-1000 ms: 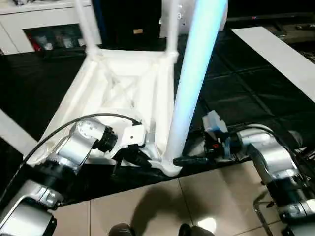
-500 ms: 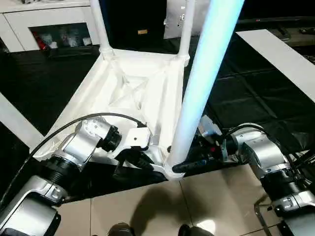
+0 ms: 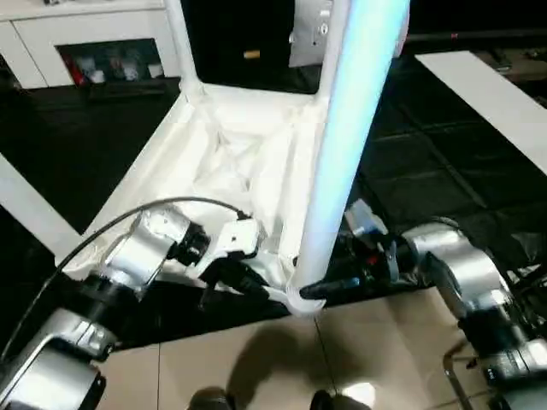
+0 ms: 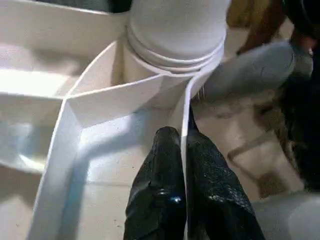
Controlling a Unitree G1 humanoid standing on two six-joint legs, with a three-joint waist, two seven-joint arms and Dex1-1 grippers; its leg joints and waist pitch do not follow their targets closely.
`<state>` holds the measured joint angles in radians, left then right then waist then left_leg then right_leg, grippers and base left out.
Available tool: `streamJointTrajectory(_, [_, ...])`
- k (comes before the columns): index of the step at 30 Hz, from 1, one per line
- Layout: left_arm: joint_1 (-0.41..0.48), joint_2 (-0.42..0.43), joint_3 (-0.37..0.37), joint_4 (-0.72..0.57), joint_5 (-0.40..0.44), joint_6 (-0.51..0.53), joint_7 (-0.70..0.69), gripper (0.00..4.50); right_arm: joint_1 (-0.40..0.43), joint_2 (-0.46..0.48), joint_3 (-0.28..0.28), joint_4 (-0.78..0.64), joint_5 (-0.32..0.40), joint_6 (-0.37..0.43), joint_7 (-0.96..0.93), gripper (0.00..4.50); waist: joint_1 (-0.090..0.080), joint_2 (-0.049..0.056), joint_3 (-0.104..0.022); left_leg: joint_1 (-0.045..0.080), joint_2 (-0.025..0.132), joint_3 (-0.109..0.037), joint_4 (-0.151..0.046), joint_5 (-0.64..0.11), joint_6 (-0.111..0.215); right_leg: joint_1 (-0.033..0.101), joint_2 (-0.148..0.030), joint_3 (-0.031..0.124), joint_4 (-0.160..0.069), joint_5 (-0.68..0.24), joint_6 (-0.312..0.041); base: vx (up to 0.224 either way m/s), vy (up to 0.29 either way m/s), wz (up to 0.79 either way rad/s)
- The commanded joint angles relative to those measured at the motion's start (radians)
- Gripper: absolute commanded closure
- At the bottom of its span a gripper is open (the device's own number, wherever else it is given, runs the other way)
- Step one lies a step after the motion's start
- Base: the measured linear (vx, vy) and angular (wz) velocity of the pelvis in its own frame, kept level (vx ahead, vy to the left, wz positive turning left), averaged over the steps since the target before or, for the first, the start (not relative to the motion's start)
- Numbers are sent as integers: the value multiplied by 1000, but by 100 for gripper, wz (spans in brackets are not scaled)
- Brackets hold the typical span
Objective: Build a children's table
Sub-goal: Rotate leg to tighten
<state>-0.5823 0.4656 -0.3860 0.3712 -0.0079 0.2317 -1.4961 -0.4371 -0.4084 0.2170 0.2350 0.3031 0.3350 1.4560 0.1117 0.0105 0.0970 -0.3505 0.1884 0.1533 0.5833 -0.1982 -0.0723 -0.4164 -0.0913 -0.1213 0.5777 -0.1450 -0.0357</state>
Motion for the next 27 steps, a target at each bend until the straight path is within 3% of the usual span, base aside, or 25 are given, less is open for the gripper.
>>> streamJointTrajectory(1, [19, -29, 8, -4, -19, 61, 68, 450, 19, 34, -4, -40, 44, 71, -65, 245, -12, -13, -57, -5, 40, 1, -75, -157, 74, 62, -65, 62, -77, -428, -144, 0, 0, 0])
streamJointTrajectory(3, [39, -44, 33, -38, -31, 108, 116, 450, 56, 83, -26, -92, 28, 118, -189, 245, -17, -10, -53, -4, 35, -2, -77, -183, 57, 63, -67, 59, -88, -509, -112, 0, 0, 0])
streamJointTrajectory(4, [43, -50, 38, -47, -33, 122, 134, 450, 68, 102, -32, -110, 21, 130, -226, 245, -24, -10, -47, -1, 34, -3, -80, -212, 44, 56, -66, 57, -97, -563, -91, 0, 0, 0])
streamJointTrajectory(5, [45, -55, 41, -51, -33, 130, 144, 450, 75, 113, -36, -121, 16, 136, -248, 245, -33, -12, -47, -1, 29, -5, -79, -234, 36, 57, -65, 52, -104, -612, -68, 0, 0, 0])
streamJointTrajectory(7, [46, -65, 47, -50, -33, 138, 165, 450, 84, 130, -39, -133, 13, 145, -277, 245, -46, -12, -45, -7, 26, -10, -82, -249, 31, 59, -64, 48, -108, -637, -42, 0, 0, 0])
streamJointTrajectory(9, [55, -115, 62, -62, -24, 177, 246, 450, 117, 203, -35, -185, -2, 194, -418, 245, -62, -9, -38, -3, 24, -11, -81, -281, 23, 51, -62, 45, -118, -673, -27, 0, 0, 0])
streamJointTrajectory(12, [55, -173, 79, -63, -12, 215, 332, 450, 131, 284, -23, -207, -25, 217, -550, 245, -96, -7, -35, -13, 20, -22, -82, -327, 12, 57, -63, 29, -130, -726, 15, 0, 0, 0])
streamJointTrajectory(13, [47, -203, 91, -49, -7, 225, 379, 450, 125, 324, -22, -197, -39, 220, -602, 245, -96, -7, -35, -13, 20, -22, -82, -327, 12, 57, -63, 29, -130, -726, 15, 0, 0, 0])
streamJointTrajectory(15, [37, -236, 105, -35, -1, 237, 435, 450, 116, 370, -24, -185, -58, 229, -664, 245, -114, -1, -34, -13, 19, -28, -82, -356, 12, 59, -66, 17, -140, -715, 20, 0, 0, 0])
streamJointTrajectory(16, [18, -284, 128, -11, 5, 252, 522, 450, 91, 437, -30, -144, -93, 227, -763, 245, -125, 5, -32, -7, 21, -30, -84, -377, 14, 56, -65, 11, -145, -704, 14, 0, 0, 0])
streamJointTrajectory(18, [3, -313, 144, 8, 5, 262, 571, 450, 70, 477, -39, -107, -116, 214, -828, 245, -148, 13, -29, -4, 30, -42, -90, -458, 13, 69, -66, -13, -150, -679, 19, 0, 0, 0])
streamJointTrajectory(19, [3, -313, 144, 8, 5, 262, 571, 450, 70, 477, -39, -107, -116, 214, -828, 245, -148, 13, -29, -4, 30, -42, -90, -458, 13, 69, -66, -13, -150, -679, 19, 0, 0, 0])
streamJointTrajectory(21, [-43, -374, 199, 62, 31, 270, 743, 450, 6, 573, -73, -12, -173, 186, -1027, 245, -162, 13, -22, 10, 27, -40, -91, -488, 16, 55, -69, -15, -161, -671, 13, 0, 0, 0])
streamJointTrajectory(22, [-58, -378, 212, 78, 47, 267, 789, 450, -14, 607, -93, 14, -164, 175, -1065, 245, -170, 20, -24, 18, 19, -40, -85, -493, 15, 56, -69, -25, -170, -692, 20, 0, 0, 0])
streamJointTrajectory(23, [-64, -374, 217, 81, 59, 272, 803, 450, -23, 623, -103, 22, -153, 172, -1066, 245, -174, 22, -27, 6, 24, -44, -89, -475, 22, 69, -74, -21, -163, -649, 15, 0, 0, 0])
streamJointTrajectory(24, [-64, -373, 219, 80, 64, 275, 805, 450, -25, 628, -105, 23, -151, 173, -1064, 210, -173, 25, -25, 2, 29, -45, -93, -478, 26, 71, -74, -18, -159, -626, 12, 0, 0, 0])
streamJointTrajectory(25, [-64, -373, 219, 80, 64, 275, 805, 450, -25, 628, -105, 23, -151, 173, -1064, 189, -173, 25, -23, 2, 33, -45, -97, -483, 29, 70, -73, -14, -156, -606, 8, 0, 0, 0])
streamJointTrajectory(26, [-63, -365, 226, 75, 72, 277, 807, 450, -23, 628, -101, 23, -169, 150, -1057, 175, -169, 19, -23, 8, 27, -40, -96, -478, 31, 60, -77, -6, -157, -602, -7, 0, 0, 0])
streamJointTrajectory(27, [-60, -357, 224, 69, 75, 275, 802, 450, -20, 622, -100, 22, -174, 140, -1048, 165, -168, 18, -24, 1, 26, -40, -96, -455, 34, 64, -79, -3, -152, -605, -14, 0, 0, 0])
